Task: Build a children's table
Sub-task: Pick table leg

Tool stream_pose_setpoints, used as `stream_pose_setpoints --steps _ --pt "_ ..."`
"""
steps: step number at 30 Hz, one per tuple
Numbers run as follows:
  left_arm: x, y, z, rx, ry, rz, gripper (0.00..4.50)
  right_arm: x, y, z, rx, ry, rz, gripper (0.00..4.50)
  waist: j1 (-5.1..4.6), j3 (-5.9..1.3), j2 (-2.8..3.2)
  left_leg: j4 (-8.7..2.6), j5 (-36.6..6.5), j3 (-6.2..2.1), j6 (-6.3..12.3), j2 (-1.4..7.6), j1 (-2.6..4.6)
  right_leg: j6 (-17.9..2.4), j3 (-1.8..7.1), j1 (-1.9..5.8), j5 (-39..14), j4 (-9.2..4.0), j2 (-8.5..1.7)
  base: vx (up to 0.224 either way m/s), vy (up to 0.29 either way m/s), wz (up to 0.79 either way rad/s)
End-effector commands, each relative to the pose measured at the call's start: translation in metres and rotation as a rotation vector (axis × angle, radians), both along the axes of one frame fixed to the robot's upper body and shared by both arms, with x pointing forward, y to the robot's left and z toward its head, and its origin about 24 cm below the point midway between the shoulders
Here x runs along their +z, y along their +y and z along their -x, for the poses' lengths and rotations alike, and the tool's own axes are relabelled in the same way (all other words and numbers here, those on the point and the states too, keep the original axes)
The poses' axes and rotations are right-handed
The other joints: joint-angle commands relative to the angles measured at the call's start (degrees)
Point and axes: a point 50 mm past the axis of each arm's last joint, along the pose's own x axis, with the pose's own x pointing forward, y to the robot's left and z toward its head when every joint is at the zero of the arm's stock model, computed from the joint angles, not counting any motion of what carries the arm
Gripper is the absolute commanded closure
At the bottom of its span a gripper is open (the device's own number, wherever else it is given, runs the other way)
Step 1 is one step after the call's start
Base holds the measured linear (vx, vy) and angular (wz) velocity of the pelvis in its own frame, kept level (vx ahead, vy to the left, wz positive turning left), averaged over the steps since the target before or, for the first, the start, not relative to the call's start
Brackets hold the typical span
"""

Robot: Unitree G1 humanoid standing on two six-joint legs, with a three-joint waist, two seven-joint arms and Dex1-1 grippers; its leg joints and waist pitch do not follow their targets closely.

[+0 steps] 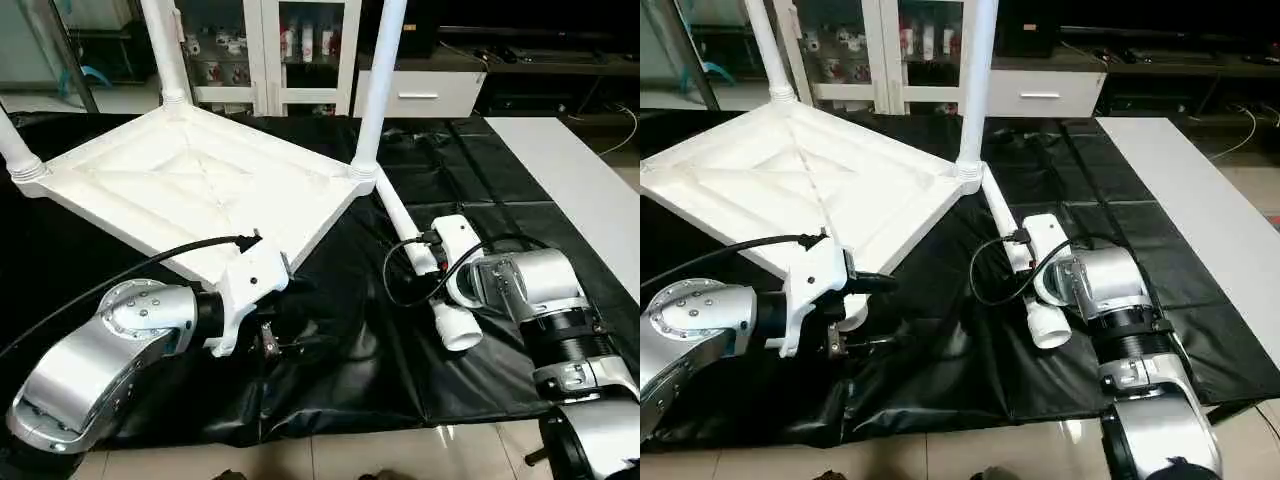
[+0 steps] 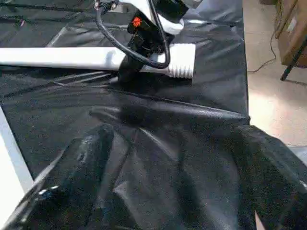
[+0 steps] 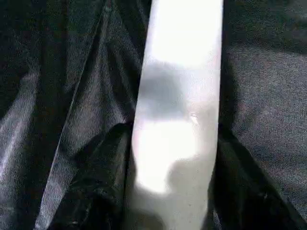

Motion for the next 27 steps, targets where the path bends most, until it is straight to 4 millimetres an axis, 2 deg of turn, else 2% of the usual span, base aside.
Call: stream_pose_setpoints --steps 1,2,4,5,7,8,9,10,11,12,13,14,15,16,17,18,19,20,21,24,25,26,27 --pt "0.003 -0.004 0.001 -0.010 -0.024 0.014 0.00 -0.001 -0.003 0.003 -0.033 -0.013 -0.019 2.58 0.07 -3.73 0.88 -3.91 -15.4 0.72 -2.44 -0.26 -0.03 -8.1 2.15 2.94 -20.6 -4.40 -1.42 0.000 0.000 0.00" --pt "0.003 -0.004 0.001 -0.010 -0.024 0.017 0.00 -0.001 -0.003 0.003 -0.036 -0.016 -0.023 2.62 0.06 -3.71 0.81 -3.92 -15.4 0.74 -2.42 -0.25 -0.06 -8.1 2.18 2.94 -20.4 -4.38 -1.40 0.000 0.000 0.00" --pt "0.004 -0.006 0.001 -0.010 -0.025 0.035 0.00 0.003 -0.004 0.004 -0.062 -0.045 -0.048 2.63 0.10 -3.73 1.20 -3.95 -16.0 0.66 -2.52 -0.31 0.07 -8.2 2.14 2.96 -20.2 -4.32 -1.36 0.000 0.000 0.00" --pt "0.004 -0.006 0.001 -0.011 -0.027 0.040 0.00 0.006 -0.005 0.005 -0.070 -0.059 -0.050 2.63 0.08 -3.66 0.98 -3.97 -16.0 0.73 -2.41 -0.31 0.05 -8.0 2.17 2.95 -20.3 -4.52 -1.32 0.000 0.000 0.00" --pt "0.004 -0.007 0.001 -0.013 -0.030 0.059 0.00 0.015 -0.010 0.009 -0.104 -0.100 -0.062 2.65 0.09 -3.75 0.91 -4.00 -16.0 0.66 -2.27 -0.36 0.06 -7.8 2.08 3.03 -20.8 -4.44 -1.26 0.000 0.000 0.00" --pt "0.005 -0.008 0.002 -0.012 -0.027 0.073 0.00 0.020 -0.014 0.010 -0.130 -0.128 -0.064 2.65 0.18 -3.70 0.75 -4.01 -15.4 0.74 -2.10 -0.42 0.01 -6.9 2.19 3.06 -21.6 -4.56 -1.27 0.000 0.000 0.00" --pt "0.005 -0.008 0.002 -0.010 -0.028 0.079 0.00 0.022 -0.015 0.010 -0.140 -0.141 -0.064 2.65 0.24 -3.79 0.82 -4.05 -15.0 0.68 -2.14 -0.40 -0.03 -6.9 2.14 3.11 -21.5 -4.48 -1.32 0.000 0.000 0.00" --pt "0.006 -0.008 0.002 -0.001 -0.033 0.097 0.00 0.029 -0.019 0.012 -0.172 -0.185 -0.062 2.65 0.19 -3.73 0.78 -4.06 -14.8 0.75 -2.14 -0.38 0.01 -6.7 2.19 2.97 -21.3 -4.58 -1.23 0.000 0.000 0.00" --pt "0.006 -0.008 0.001 0.011 -0.037 0.113 0.00 0.037 -0.024 0.013 -0.203 -0.246 -0.054 2.65 0.27 -3.74 1.18 -4.01 -14.6 0.71 -2.24 -0.41 0.05 -6.7 2.20 2.95 -21.1 -4.50 -1.27 0.000 0.000 0.00" --pt "0.006 -0.008 -0.001 0.041 -0.045 0.140 0.00 0.054 -0.030 0.014 -0.261 -0.369 -0.042 2.65 0.17 -3.77 0.96 -4.08 -14.3 0.70 -2.26 -0.41 -0.02 -6.4 2.14 3.02 -20.8 -4.46 -1.15 0.000 0.000 0.00" --pt "0.006 -0.008 -0.001 0.041 -0.045 0.140 0.00 0.054 -0.030 0.014 -0.261 -0.369 -0.042 2.65 0.18 -3.73 1.31 -4.11 -14.2 0.71 -2.34 -0.42 0.00 -6.2 2.20 3.00 -20.8 -4.51 -1.16 0.000 0.000 0.00" --pt "0.006 -0.008 -0.002 0.056 -0.050 0.152 0.00 0.062 -0.032 0.015 -0.289 -0.424 -0.039 2.65 0.13 -3.79 1.05 -4.02 -14.1 0.77 -2.25 -0.47 0.09 -5.9 2.13 2.90 -21.1 -4.56 -1.13 0.000 0.000 0.00" --pt "0.006 -0.008 -0.004 0.071 -0.057 0.164 0.00 0.069 -0.032 0.016 -0.297 -0.462 -0.048 2.65 0.10 -3.71 1.06 -4.07 -14.6 0.81 -2.05 -0.57 0.10 -5.4 2.10 2.82 -22.2 -4.73 -1.07 0.000 0.000 0.00" --pt "0.006 -0.008 -0.004 0.072 -0.058 0.165 0.00 0.069 -0.032 0.017 -0.297 -0.466 -0.049 2.65 -0.09 -3.59 1.34 -4.06 -15.5 0.83 -1.84 -0.72 0.16 -4.6 2.03 2.76 -24.0 -5.04 -0.95 0.000 0.000 0.00" --pt "0.007 -0.009 -0.005 0.084 -0.066 0.176 0.00 0.078 -0.030 0.018 -0.303 -0.508 -0.065 2.65 -0.10 -3.59 1.51 -4.06 -16.0 0.79 -1.79 -0.77 0.21 -4.2 1.95 2.73 -24.9 -5.11 -0.96 0.000 0.000 0.00" --pt "0.008 -0.011 -0.007 0.091 -0.071 0.193 0.00 0.088 -0.024 0.020 -0.286 -0.552 -0.097 2.65 -0.26 -3.62 1.30 -3.99 -16.1 0.84 -1.51 -0.89 0.23 -3.5 1.92 2.58 -25.9 -5.35 -0.87 0.000 0.000 0.00" --pt "0.008 -0.012 -0.008 0.093 -0.073 0.199 0.00 0.091 -0.021 0.021 -0.280 -0.567 -0.108 2.65 -0.27 -3.61 1.34 -4.03 -16.2 0.79 -1.39 -0.92 0.17 -3.2 1.87 2.61 -26.3 -5.38 -0.89 0.000 0.000 0.00" --pt "0.010 -0.015 -0.010 0.102 -0.085 0.219 0.00 0.101 -0.012 0.023 -0.243 -0.614 -0.131 2.65 -0.43 -3.63 1.23 -4.10 -16.0 0.68 -1.33 -0.89 -0.07 -2.6 1.79 2.75 -26.9 -5.38 -0.90 0.000 0.000 0.00" --pt "0.013 -0.018 -0.013 0.126 -0.109 0.248 0.00 0.110 0.005 0.024 -0.190 -0.647 -0.170 2.65 -0.51 -3.58 1.30 -4.08 -16.2 0.67 -1.25 -0.93 -0.06 -1.8 1.71 2.58 -28.1 -5.64 -0.84 0.000 0.000 0.00" --pt "0.017 -0.019 -0.018 0.175 -0.127 0.282 0.00 0.121 0.020 0.024 -0.150 -0.687 -0.213 2.65 -0.78 -3.64 1.35 -4.04 -16.7 0.46 -1.45 -0.97 -0.12 -0.7 1.61 2.46 -29.6 -5.79 -0.92 0.000 0.000 0.00" --pt "0.017 -0.019 -0.018 0.175 -0.127 0.282 0.00 0.121 0.020 0.024 -0.150 -0.687 -0.213 2.65 -0.78 -3.59 1.44 -3.99 -17.0 0.48 -1.52 -0.97 0.09 -0.6 1.63 2.22 -29.9 -5.96 -0.91 0.000 0.000 0.00" --pt "0.022 -0.019 -0.024 0.233 -0.149 0.313 0.00 0.133 0.034 0.023 -0.101 -0.738 -0.281 2.65 -0.94 -3.62 0.45 -3.87 -17.1 0.59 -1.33 -0.96 0.19 -0.4 1.64 2.07 -29.9 -6.11 -0.82 0.000 0.000 0.00" --pt "0.024 -0.018 -0.026 0.252 -0.156 0.323 0.00 0.137 0.037 0.023 -0.085 -0.757 -0.306 2.65 -0.74 -3.70 1.06 -3.92 -16.4 0.53 -1.45 -0.92 0.20 -0.8 1.81 2.07 -28.5 -5.74 -0.86 0.000 0.000 0.00"
